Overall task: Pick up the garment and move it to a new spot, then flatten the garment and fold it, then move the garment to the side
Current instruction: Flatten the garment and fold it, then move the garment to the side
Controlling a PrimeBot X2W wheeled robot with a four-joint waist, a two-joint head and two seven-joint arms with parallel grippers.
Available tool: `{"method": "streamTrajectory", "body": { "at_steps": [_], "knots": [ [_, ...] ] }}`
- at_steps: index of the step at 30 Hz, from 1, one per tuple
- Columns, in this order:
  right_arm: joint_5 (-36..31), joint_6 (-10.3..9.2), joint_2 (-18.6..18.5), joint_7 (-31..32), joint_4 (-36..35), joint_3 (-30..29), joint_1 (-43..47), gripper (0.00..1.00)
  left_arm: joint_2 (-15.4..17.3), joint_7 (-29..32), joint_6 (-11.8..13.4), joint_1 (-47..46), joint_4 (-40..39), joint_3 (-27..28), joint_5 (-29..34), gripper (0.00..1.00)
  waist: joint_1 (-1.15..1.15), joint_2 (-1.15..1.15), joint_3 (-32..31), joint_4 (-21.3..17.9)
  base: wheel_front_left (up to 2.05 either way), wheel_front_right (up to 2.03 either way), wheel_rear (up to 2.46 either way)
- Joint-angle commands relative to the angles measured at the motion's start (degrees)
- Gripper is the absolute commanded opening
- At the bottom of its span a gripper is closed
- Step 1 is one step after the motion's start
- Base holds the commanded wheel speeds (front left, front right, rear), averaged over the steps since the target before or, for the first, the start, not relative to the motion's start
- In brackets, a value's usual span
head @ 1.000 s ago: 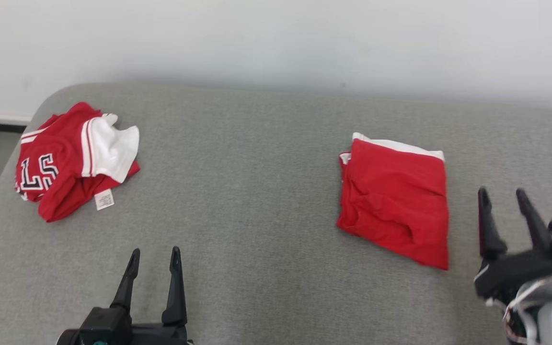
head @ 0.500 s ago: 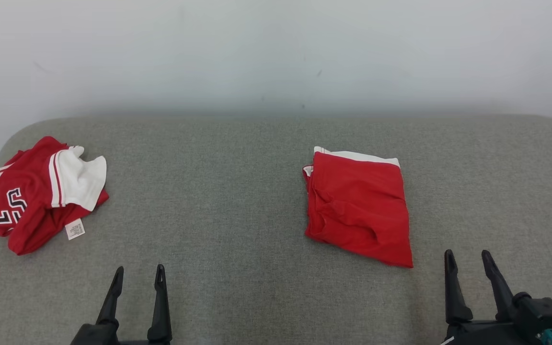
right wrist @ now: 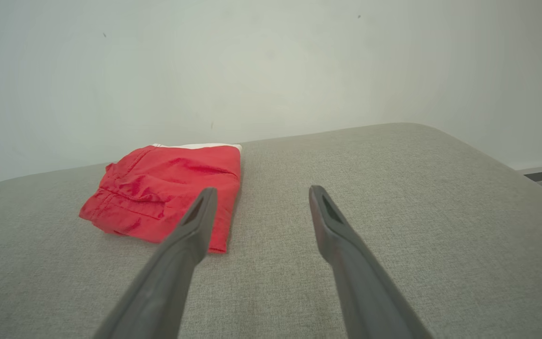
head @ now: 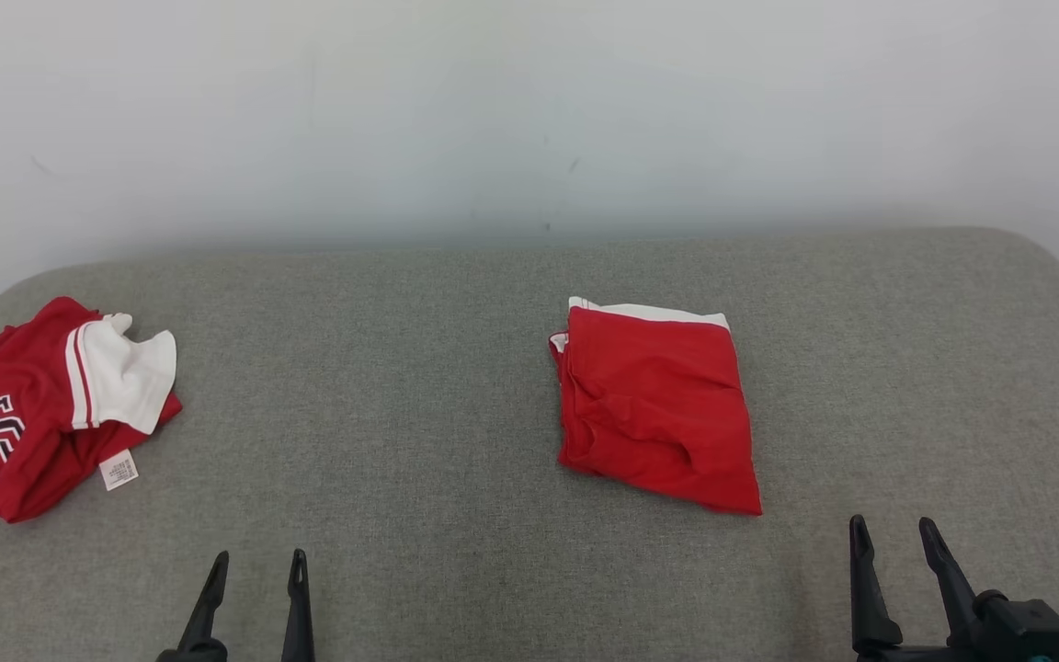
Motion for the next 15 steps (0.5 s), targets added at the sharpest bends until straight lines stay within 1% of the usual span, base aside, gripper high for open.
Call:
{"method": "streamTrajectory", "body": {
  "at_steps": [1,15],
  "knots": [
    [-0.11,-0.14,0.27,0.02,0.09,0.01,-0.32,1.0,0.22,-0.19,0.26,0.15,0.02,0.25,0.46,1.0,0.0,0.01,0.01,0.02,0.0,0.0,0.0],
    [0.23,-0.14,0.44,0.05,0.75,0.25,-1.11,1.0,-0.16,-0.19,0.2,0.41,-0.04,1.33,-0.22,1.0,0.0,0.01,0.23,0.36,0.0,0.0,0.0]
  ]
}}
